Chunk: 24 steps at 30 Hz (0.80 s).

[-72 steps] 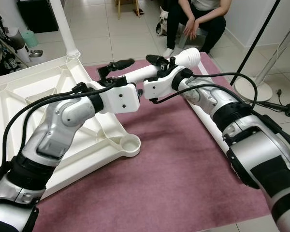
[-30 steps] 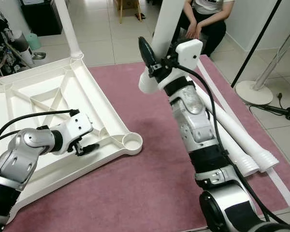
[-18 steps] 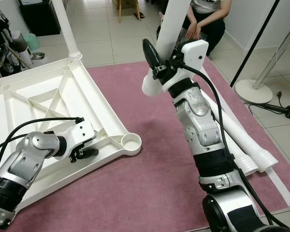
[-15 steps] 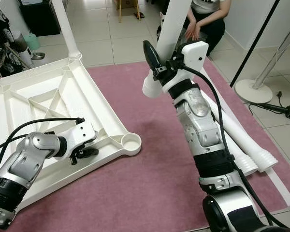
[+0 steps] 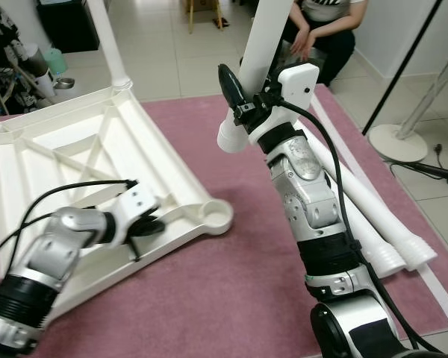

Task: Building children table

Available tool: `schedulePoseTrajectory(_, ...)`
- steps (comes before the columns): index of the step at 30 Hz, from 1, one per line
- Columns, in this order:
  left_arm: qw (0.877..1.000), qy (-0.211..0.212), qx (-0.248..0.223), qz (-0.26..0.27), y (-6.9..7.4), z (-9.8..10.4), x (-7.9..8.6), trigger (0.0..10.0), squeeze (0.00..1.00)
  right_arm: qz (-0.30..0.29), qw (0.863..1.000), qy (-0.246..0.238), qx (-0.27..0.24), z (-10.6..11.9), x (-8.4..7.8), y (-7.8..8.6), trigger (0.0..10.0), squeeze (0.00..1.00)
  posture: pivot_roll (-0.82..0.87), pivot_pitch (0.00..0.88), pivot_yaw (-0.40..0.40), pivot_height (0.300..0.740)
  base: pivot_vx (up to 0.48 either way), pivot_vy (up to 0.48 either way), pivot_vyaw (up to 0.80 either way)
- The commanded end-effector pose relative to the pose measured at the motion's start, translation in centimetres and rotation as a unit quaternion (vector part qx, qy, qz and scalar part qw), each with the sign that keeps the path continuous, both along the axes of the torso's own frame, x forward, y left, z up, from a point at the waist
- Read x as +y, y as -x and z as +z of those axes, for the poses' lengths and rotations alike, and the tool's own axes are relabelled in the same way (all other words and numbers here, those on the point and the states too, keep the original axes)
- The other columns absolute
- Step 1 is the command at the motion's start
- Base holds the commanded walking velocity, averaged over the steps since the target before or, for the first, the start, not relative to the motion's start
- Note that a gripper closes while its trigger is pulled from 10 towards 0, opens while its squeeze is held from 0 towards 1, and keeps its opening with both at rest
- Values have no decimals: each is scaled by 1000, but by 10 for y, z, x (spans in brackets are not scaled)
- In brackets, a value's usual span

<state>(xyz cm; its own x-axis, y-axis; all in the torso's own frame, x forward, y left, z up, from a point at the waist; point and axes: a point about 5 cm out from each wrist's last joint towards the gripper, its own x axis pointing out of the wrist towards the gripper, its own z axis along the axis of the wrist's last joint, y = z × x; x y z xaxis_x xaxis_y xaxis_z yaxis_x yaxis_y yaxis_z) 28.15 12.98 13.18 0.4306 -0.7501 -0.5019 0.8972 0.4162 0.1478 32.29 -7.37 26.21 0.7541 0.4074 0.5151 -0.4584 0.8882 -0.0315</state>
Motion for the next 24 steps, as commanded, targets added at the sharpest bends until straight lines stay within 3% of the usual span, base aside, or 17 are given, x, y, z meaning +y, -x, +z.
schedulePoseTrajectory(1,993,74,-83,-36,-4,48,-24,10000,0,4,1000,2,-3,1,1,3,10000,0,75,0,65,740,0,0,0)
schedulePoseTrajectory(5,990,88,-99,-40,-6,59,-37,10000,0,5,1000,4,0,0,1,4,10000,0,68,0,69,740,0,0,0)
schedulePoseTrajectory(8,992,58,-112,-26,-11,57,-39,10000,0,7,1000,7,4,-3,0,6,10000,0,66,0,70,740,0,0,0)
schedulePoseTrajectory(9,991,-16,-133,-9,-17,41,-38,10000,0,10,1000,10,11,-7,1,8,10000,0,67,0,69,740,0,0,0)
schedulePoseTrajectory(10,991,-16,-133,-9,-17,41,-38,10000,0,10,1000,10,11,-7,1,8,10000,0,67,0,69,740,0,0,0)
schedulePoseTrajectory(12,987,-76,-141,10,-19,17,-39,10000,0,8,1000,16,21,-12,-1,11,10000,0,57,0,71,740,0,0,0)
schedulePoseTrajectory(14,987,-76,-141,10,-19,17,-39,10000,0,8,1000,16,21,-12,-1,11,10000,0,57,0,71,740,0,0,0)
schedulePoseTrajectory(16,985,-99,-138,23,-17,1,-43,10000,0,2,999,19,28,-17,-3,13,10000,0,51,0,73,740,0,0,0)
schedulePoseTrajectory(19,985,-103,-130,43,-18,-7,-46,10000,0,-3,999,21,32,-19,-6,14,10000,0,45,0,79,740,0,0,0)
schedulePoseTrajectory(21,979,-109,-128,114,-28,-19,-48,10000,0,-10,999,25,45,-23,-9,16,10000,0,34,0,82,740,0,0,0)
schedulePoseTrajectory(23,979,-109,-128,114,-28,-19,-48,10000,0,-10,999,25,45,-23,-9,16,10000,0,34,0,82,740,0,0,0)
schedulePoseTrajectory(24,975,-106,-133,143,-33,-19,-49,10000,0,-7,998,25,58,-27,-8,18,10000,0,34,0,82,740,0,0,0)
